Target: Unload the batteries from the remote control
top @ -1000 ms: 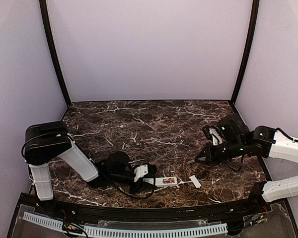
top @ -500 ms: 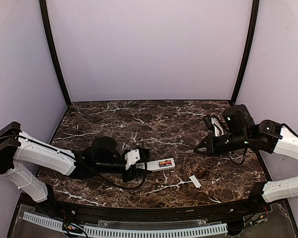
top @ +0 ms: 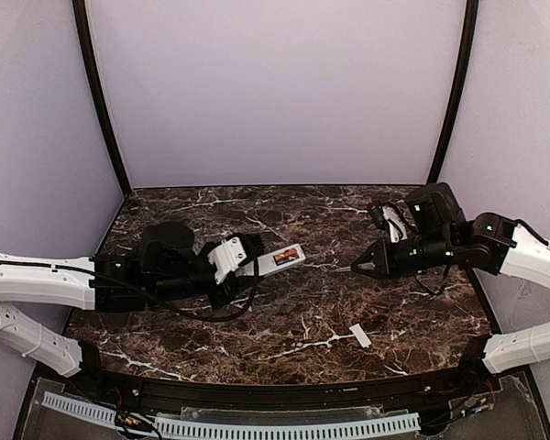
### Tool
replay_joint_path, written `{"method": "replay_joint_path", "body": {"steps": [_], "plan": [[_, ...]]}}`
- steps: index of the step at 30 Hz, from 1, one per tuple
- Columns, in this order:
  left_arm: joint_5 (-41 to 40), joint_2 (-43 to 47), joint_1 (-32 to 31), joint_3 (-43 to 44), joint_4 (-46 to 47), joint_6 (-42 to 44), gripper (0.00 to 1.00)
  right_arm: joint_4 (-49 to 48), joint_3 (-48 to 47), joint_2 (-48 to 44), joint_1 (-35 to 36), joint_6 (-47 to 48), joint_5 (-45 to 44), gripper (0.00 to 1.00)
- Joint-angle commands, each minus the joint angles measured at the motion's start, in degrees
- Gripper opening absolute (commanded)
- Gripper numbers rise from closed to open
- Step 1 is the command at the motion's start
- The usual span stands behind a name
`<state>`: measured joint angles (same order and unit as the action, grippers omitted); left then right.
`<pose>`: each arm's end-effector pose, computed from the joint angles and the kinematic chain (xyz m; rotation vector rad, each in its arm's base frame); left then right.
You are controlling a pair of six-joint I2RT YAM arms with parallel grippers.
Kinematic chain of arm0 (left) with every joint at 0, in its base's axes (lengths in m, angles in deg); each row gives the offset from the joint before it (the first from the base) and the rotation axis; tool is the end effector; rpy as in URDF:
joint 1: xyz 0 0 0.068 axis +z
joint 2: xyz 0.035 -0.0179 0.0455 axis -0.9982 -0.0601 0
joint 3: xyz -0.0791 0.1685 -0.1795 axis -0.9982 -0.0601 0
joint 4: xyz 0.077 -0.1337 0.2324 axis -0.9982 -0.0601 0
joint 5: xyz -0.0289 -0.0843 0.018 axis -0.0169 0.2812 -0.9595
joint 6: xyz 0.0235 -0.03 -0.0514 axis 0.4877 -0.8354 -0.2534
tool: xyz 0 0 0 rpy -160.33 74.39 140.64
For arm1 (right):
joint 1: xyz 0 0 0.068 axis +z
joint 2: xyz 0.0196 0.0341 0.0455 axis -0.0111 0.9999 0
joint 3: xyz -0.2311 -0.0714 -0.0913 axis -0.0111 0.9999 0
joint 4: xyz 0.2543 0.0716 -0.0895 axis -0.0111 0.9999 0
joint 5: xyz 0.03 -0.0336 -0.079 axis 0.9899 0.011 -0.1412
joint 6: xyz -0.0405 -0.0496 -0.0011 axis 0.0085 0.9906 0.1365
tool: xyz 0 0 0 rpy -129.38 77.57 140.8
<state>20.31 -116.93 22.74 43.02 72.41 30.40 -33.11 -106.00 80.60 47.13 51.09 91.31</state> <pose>0.1443 -0.2825 0.2429 1.1932 1.4875 -0.4580 0.1660 0.1946 0.2775 -0.3120 2.4210 0.9220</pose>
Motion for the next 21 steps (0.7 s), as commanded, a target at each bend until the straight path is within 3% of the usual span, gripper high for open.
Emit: {"method": "replay_joint_path", "body": {"steps": [1, 4, 9, 21], "plan": [[-11.09, 2.66, -0.13, 4.41, -9.87, 5.21, 0.00, -2.69, -2.35, 0.78, -0.94, 2.79, 0.66, 0.00], [-13.31, 2.51, -0.09, 4.61, -11.30, 10.26, 0.00, -2.80, -3.19, 1.27, -1.21, 3.51, 1.10, 0.00], [-9.80, 2.22, 0.54, 1.67, -5.74, 19.97, 0.00, -2.72, -4.50, 2.27, -1.49, 4.11, 2.70, 0.00], [-1.80, 1.82, 1.98, -8.50, 13.03, 25.32, 0.00, -5.28, -6.12, 5.25, -1.63, 5.51, 10.78, 0.00]]}}
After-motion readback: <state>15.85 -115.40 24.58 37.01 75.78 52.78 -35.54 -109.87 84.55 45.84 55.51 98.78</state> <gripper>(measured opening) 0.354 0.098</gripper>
